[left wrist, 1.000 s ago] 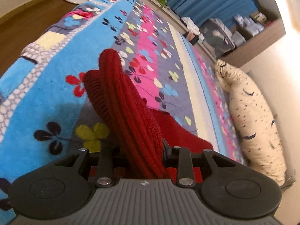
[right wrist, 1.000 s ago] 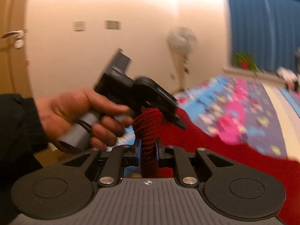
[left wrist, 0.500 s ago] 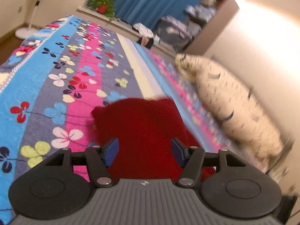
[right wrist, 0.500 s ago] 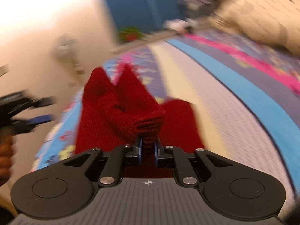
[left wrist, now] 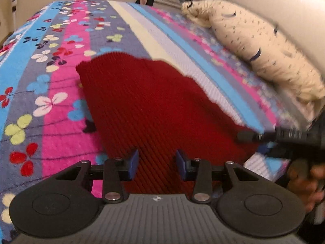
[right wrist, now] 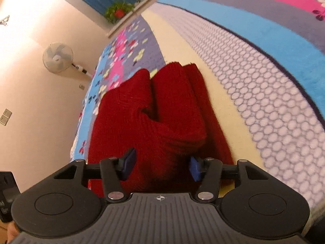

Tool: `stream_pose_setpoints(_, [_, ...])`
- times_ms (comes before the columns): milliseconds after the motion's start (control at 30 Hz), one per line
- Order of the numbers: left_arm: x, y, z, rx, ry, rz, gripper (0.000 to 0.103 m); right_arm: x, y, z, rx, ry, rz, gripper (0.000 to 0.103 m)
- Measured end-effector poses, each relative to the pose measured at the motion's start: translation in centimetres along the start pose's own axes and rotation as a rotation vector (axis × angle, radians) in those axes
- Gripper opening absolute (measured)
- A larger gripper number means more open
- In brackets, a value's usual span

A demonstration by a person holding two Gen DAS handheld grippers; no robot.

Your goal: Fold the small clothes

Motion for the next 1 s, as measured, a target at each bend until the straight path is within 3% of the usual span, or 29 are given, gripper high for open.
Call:
stream_pose_setpoints(67, [0.7, -0.5, -0.6, -0.012, 0.049, -0.074, 0.045, 0.5, 0.5, -0.5, -0.005, 0.002, -0.048, 0.054])
stream_pose_setpoints(200, [0.8, -0.7, -1.1, -0.01, 0.074, -0.115, 0.045, -0.2, 0.4, 0.1, 0.012, 0.009, 0.022, 0.03])
stream_pose_setpoints(300, [0.7, -0.6, -1.0, -0.008, 0.068, -0.109, 0.045, -2.2, 0.5, 2.1, 0.106, 0.023, 0.154, 0.026])
stream_pose_setpoints(467, [1.1, -0.5, -0.5, 0.003, 0.061, -0.109, 0.046, -6.8, -0.4, 6.5, 0.276, 0.118, 0.385, 0.024])
stream_pose_setpoints(533, [1.2, -0.6, -0.5, -0.001, 0.059, -0.114, 0.046, -5.8, -0.8, 6.3, 0.267, 0.041, 0.375, 0.024])
stream_pose_setpoints(567, [1.3, -0.7, -0.6, -0.005, 0.061, -0.123, 0.046, -4.2, -0.9, 5.2, 0.226, -0.041, 0.342, 0.025])
stream_pose_setpoints(633, [1.6, -0.8, -0.8, -0.015, 0.055, -0.144, 0.046, 0.0, -1.5, 2.5, 0.062, -0.164, 0.2, 0.026])
stream_pose_setpoints(667, [1.7, -0.9, -0.9, -0.021, 0.057, -0.153, 0.046, 1.9, -2.0, 1.6, -0.013, -0.186, 0.11, 0.027])
stream_pose_setpoints(700, [1.7, -1.0, -0.9, -0.021, 0.06, -0.159, 0.046, 2.6, -2.0, 1.4, -0.034, -0.163, 0.043, 0.029])
stream_pose_setpoints(733, [1.7, -0.8, -0.8, -0.016, 0.065, -0.164, 0.046, 2.4, -1.6, 1.7, -0.026, -0.152, 0.043, 0.03])
stream_pose_setpoints(800, [1.5, -0.3, -0.3, 0.014, 0.06, -0.15, 0.046, 1.0, -0.5, 3.0, 0.031, -0.151, 0.111, 0.044])
stream_pose_setpoints(900, [1.2, 0.9, 0.6, 0.068, 0.021, -0.105, 0.046, -0.5, 1.8, 5.5, 0.178, -0.172, 0.193, 0.057])
stream_pose_setpoints(1000, [1.0, 0.8, -0.2, 0.039, -0.002, -0.089, 0.046, -2.1, 3.8, 6.4, 0.258, -0.142, 0.245, 0.058])
Point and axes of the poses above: each gripper's, at about its wrist camera, not at the fingertips, and z roughly against the way its jaws point, x to its right, y to its top, the point moved 9 cm from there along -z, roughly the way its jaws point, and after that the axes turned 4 degrees about -z, right-handed, at the moved point
